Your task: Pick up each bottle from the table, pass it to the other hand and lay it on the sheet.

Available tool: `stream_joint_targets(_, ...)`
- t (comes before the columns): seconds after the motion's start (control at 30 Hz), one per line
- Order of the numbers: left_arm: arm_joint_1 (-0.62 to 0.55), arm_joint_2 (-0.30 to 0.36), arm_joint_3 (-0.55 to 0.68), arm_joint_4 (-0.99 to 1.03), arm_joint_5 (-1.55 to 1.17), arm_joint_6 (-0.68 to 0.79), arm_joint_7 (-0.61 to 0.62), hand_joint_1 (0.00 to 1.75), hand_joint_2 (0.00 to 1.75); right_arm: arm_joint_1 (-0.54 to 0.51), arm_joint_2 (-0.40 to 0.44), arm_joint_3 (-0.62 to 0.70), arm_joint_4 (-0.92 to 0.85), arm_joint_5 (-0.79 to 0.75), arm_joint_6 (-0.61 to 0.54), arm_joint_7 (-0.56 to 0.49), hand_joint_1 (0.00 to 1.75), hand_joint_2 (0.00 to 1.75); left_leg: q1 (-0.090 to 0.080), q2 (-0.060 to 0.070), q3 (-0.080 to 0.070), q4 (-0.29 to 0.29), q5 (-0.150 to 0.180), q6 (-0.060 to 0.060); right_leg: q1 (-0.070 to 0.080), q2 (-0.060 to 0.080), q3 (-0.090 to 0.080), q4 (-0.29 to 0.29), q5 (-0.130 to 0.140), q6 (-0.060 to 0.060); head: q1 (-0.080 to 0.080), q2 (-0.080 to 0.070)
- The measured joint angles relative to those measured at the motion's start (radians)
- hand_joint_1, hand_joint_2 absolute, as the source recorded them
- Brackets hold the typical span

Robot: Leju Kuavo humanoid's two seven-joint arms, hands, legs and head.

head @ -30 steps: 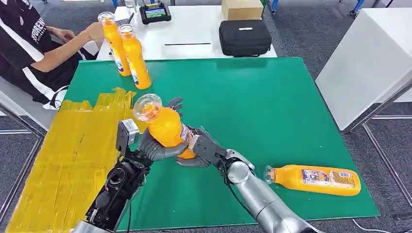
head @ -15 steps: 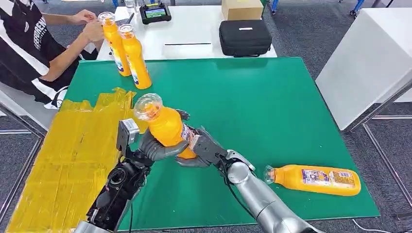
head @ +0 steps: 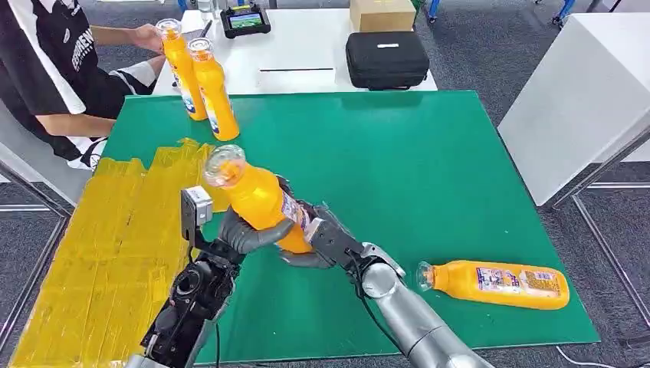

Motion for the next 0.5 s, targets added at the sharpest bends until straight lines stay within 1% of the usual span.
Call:
stream_joint_targets(0.17, -0.002, 0.006, 0.029, -0.011, -0.233, 0.258, -0.008, 1.75, 1.75, 0.057, -0.026, -0.034, -0.111, 0.009, -0.049, 0.012, 0.00, 1.75, 0.000, 0.000, 0.000, 0.000, 0.000, 0.000, 0.000, 0.000, 0.000, 0.000, 0.000, 0.000, 0.000, 0.000)
stream_joint_targets(0.23, -0.007, 0.012, 0.037, -0.011, -0.417, 0.406, 0.008, 1.75, 1.75, 0.089, -0.042, -0.056, -0.178, 0.020, -0.068, 0.016, 0.00, 1.75, 0.000, 0.000, 0.000, 0.000, 0.000, 0.000, 0.000, 0.000, 0.000, 0.000, 0.000, 0.000, 0.001, 0.000)
stream_joint_targets(0.33, -0.019, 0.027, 0.040, 0.003, -0.711, 0.571, 0.078, 1.75, 1.75, 0.139, -0.058, -0.081, -0.293, 0.050, -0.092, 0.032, 0.00, 1.75, 0.000, -0.001, 0.000, 0.000, 0.000, 0.000, 0.000, -0.001, 0.000, 0.000, 0.000, 0.000, 0.000, 0.000)
stream_joint_targets(0.43, -0.035, 0.042, 0.048, 0.034, -0.875, 0.626, 0.142, 1.75, 1.75, 0.182, -0.075, -0.107, -0.389, 0.081, -0.111, 0.042, 0.00, 1.75, 0.000, 0.000, 0.000, 0.000, 0.000, 0.000, 0.000, 0.000, 0.000, 0.000, 0.000, 0.000, 0.001, 0.000)
stream_joint_targets(0.5, -0.050, 0.054, 0.050, 0.068, -1.042, 0.652, 0.221, 1.75, 1.75, 0.211, -0.085, -0.124, -0.455, 0.098, -0.129, 0.045, 0.00, 1.75, 0.000, -0.001, 0.000, 0.000, 0.000, 0.000, 0.000, 0.000, 0.000, 0.000, 0.000, 0.000, 0.001, 0.000)
